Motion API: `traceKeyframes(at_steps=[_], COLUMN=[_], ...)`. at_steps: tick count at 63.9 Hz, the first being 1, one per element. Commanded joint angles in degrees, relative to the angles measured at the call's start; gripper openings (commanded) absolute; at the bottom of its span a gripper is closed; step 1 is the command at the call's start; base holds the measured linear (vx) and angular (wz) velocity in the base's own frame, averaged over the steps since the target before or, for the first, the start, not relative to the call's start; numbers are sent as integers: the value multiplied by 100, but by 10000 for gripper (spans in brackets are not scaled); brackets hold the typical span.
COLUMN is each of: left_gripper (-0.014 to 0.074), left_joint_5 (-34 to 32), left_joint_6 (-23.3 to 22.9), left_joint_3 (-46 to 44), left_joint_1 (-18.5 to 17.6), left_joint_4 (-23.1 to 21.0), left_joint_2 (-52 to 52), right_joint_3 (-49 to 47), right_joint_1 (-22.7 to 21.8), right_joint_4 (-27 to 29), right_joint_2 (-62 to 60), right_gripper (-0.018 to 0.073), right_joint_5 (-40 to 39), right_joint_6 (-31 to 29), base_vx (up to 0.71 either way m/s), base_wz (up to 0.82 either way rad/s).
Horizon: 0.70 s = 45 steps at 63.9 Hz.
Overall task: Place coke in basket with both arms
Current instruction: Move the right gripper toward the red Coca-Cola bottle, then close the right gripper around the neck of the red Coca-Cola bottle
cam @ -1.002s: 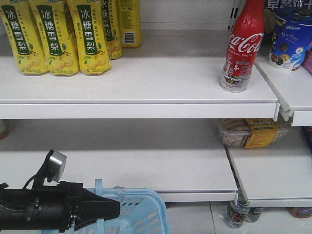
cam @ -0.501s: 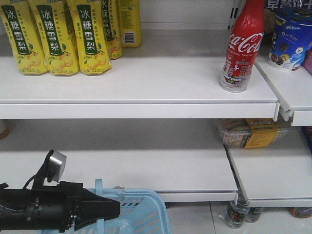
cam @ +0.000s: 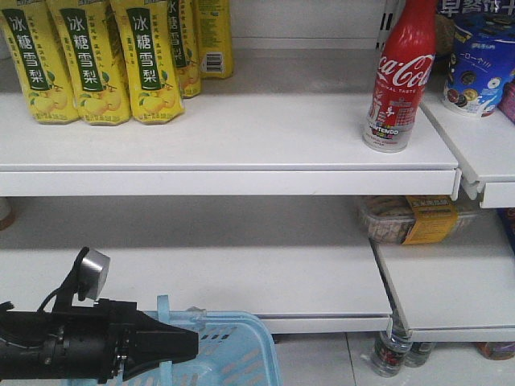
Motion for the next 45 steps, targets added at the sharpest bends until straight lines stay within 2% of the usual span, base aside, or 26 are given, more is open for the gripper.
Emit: traceKeyframes(at_steps=[1,15,23,36,45], left_gripper=[-6,-6,-6,-6,-6], left_joint_5=[494,494,494,494,494], left_joint_6=[21,21,21,21,21], left_joint_3=[-72,-72,-72,-72,-72], left_joint_1=[-18,-18,-18,-18,-18], left_joint_4=[-551,-551,-551,-551,-551], left_joint_2=[-195,-195,-195,-195,-195], right_joint_3=[-199,-199,-199,-199,-204], right_joint_1=[-18,-18,-18,-18,-6], right_joint_4=[-104,-104,-97,-82,318], right_joint_2=[68,68,68,68,68], right_gripper=[160,386,484,566,568], right_joint_5=[-385,-480,-568,-646,-1240], right_joint_6=[-44,-44,-44,-74,-74], base_vx=[0,0,0,0,0], base_wz=[0,0,0,0,0])
